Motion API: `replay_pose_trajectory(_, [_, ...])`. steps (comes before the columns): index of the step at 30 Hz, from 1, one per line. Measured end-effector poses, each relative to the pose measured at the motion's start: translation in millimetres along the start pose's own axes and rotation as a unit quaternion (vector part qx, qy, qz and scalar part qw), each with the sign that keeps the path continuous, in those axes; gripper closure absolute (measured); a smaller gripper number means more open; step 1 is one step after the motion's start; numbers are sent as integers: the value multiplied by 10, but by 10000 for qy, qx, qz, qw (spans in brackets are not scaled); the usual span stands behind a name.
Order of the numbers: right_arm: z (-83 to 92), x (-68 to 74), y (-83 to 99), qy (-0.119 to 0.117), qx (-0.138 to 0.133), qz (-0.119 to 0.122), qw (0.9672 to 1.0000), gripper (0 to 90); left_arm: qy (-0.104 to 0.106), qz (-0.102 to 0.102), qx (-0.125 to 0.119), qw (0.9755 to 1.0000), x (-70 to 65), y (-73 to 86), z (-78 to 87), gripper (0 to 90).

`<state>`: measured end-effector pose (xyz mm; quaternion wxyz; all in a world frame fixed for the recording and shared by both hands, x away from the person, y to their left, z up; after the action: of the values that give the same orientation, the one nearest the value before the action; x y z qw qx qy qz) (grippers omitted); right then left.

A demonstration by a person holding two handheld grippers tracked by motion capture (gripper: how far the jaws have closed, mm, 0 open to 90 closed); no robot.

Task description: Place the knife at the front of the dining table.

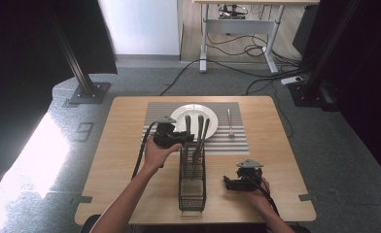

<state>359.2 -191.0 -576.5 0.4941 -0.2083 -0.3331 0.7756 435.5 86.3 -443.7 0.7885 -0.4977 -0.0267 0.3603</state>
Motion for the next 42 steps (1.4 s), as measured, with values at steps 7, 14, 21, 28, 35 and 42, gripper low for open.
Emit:
replay_pose_trajectory(7, [0, 0, 0, -2, -3, 4, 10000, 37, 80, 15, -38, 10000, -8, -13, 16, 814])
replay_pose_trajectory(14, [2, 2, 1, -6, -6, 6, 10000, 41, 43, -68, -85, 9999, -23, -11, 10, 822])
replay_pose_trajectory(21, [4, 3, 1, -11, -8, 3, 10000, 43, 49, -231, -215, 9995, -92, -45, 58, 835])
replay_pose_trajectory(28, [4, 4, 1, -9, -9, 2, 10000, 44, 26, -315, -445, 9985, -125, -125, 189, 837])
replay_pose_trajectory(35, [5, 3, 2, -14, -8, 11, 10000, 45, 77, -434, -689, 9967, -215, -282, 384, 836])
replay_pose_trajectory(42, [6, 5, 2, -11, -17, 8, 10000, 48, 9, -587, -1005, 9932, -298, -451, 643, 836])
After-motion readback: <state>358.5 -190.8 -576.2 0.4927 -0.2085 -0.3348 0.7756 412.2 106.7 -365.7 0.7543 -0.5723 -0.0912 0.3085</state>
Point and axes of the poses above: each handheld gripper's, and its own axes: z roughly backward along the jaws, y roughly out of its underside, x roughly to its left, the point moved 3 cm from there along -z, roughly forward along the jaws
